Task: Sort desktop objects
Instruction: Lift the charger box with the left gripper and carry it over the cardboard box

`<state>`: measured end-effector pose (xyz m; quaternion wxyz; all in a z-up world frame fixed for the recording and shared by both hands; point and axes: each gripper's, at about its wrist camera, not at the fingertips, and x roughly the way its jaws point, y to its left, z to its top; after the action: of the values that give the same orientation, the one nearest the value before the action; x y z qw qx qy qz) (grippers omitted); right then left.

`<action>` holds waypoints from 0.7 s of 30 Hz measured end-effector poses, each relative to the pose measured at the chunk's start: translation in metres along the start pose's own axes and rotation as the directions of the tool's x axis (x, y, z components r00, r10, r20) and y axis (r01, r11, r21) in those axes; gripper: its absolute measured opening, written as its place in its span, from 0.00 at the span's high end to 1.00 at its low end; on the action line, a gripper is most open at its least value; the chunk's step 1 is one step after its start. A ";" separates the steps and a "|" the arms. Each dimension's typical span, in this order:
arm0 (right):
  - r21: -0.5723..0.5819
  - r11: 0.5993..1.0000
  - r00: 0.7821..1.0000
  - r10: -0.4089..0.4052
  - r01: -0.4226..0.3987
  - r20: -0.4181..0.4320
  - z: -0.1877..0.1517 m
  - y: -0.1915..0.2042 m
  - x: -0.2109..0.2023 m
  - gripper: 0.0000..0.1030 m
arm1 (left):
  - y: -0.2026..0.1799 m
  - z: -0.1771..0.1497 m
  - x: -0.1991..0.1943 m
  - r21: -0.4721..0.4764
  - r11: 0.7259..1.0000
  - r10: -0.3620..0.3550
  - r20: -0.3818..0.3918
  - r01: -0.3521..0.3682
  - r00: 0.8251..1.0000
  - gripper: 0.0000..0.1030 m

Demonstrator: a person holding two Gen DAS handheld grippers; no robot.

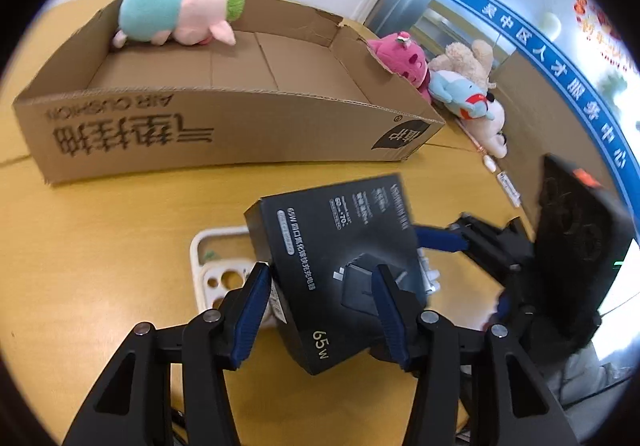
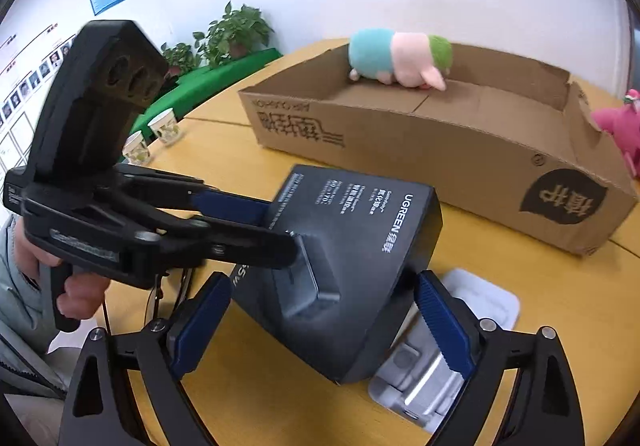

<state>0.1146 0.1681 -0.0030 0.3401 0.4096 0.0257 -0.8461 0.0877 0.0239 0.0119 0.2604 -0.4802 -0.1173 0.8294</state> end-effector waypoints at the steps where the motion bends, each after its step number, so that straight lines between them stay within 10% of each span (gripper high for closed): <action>1: 0.004 1.000 1.000 0.014 -0.014 -0.020 -0.002 -0.001 0.005 0.09 | 0.004 -0.002 0.000 -0.017 1.000 0.001 0.000 -0.001 1.000 0.51; 12: -0.074 0.997 0.997 -0.033 0.028 -0.063 -0.017 0.007 0.013 0.11 | 0.009 -0.001 0.016 -0.054 0.999 -0.012 -0.024 0.011 1.000 0.50; 21: -0.097 0.994 0.998 -0.053 0.055 0.028 0.003 0.019 0.000 0.18 | 0.001 0.008 -0.023 -0.034 0.998 0.053 0.114 -0.049 0.992 0.56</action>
<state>0.1235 0.1527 0.0030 0.3371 0.3808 0.0739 -0.8578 0.0897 0.0108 0.0328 0.2245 -0.4387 -0.1325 0.8600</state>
